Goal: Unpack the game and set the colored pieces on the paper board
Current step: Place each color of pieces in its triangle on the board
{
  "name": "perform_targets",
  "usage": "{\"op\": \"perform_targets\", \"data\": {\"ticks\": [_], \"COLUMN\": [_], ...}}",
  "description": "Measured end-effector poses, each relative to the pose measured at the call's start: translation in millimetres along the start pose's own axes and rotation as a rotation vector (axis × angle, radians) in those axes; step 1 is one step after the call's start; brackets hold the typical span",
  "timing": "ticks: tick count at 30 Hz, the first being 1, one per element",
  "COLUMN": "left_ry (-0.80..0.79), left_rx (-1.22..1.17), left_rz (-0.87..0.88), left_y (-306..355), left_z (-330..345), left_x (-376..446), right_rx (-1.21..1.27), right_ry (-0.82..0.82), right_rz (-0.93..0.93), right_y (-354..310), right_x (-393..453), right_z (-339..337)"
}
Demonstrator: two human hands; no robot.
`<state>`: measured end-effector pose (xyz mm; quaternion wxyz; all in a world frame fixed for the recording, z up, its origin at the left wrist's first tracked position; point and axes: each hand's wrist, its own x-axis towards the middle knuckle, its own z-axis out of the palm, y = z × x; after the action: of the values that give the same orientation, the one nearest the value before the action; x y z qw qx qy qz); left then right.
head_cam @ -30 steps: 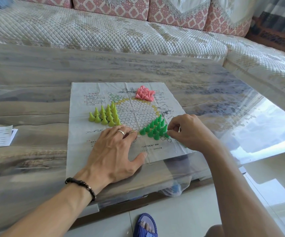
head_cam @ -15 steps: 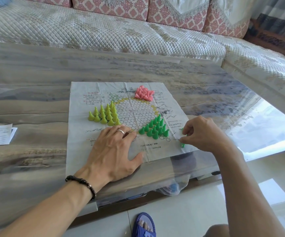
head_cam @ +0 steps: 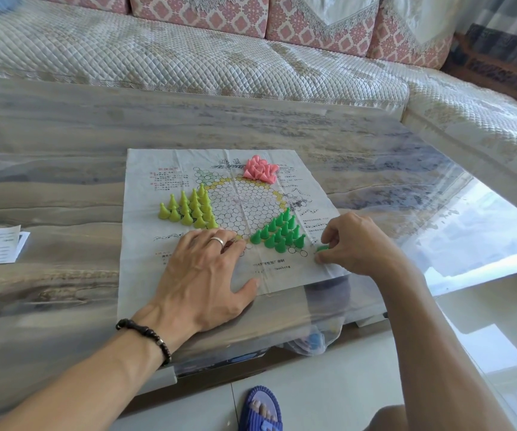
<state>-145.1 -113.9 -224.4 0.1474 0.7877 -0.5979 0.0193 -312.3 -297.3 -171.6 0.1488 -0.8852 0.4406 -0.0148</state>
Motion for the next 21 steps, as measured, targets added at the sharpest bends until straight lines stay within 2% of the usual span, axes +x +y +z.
{"op": "perform_targets", "data": {"ticks": [5,8,11,16,21], "left_ry": [0.011,0.016,-0.004,-0.017,-0.023], "left_rx": [0.03,0.054,0.093,0.139,0.174], "left_rz": [-0.008,-0.006,-0.004,0.008,0.017], "left_y": [2,3,5,7,7], "left_z": [-1,-2,-3,-4,-4], "left_x": [-1,-1,-1,-1,-1], "right_rx": [0.026,0.009,0.107,0.272,0.231], "right_ry": [-0.03,0.02,0.074,0.065,0.14], "right_rz": [-0.032,-0.086,-0.078,-0.071,-0.136], "right_y": [-1,-2,-3,-9,-14], "right_x": [-3,-6,-7,-12,-15], "right_z": [1,0,-3,-5,-7]}}
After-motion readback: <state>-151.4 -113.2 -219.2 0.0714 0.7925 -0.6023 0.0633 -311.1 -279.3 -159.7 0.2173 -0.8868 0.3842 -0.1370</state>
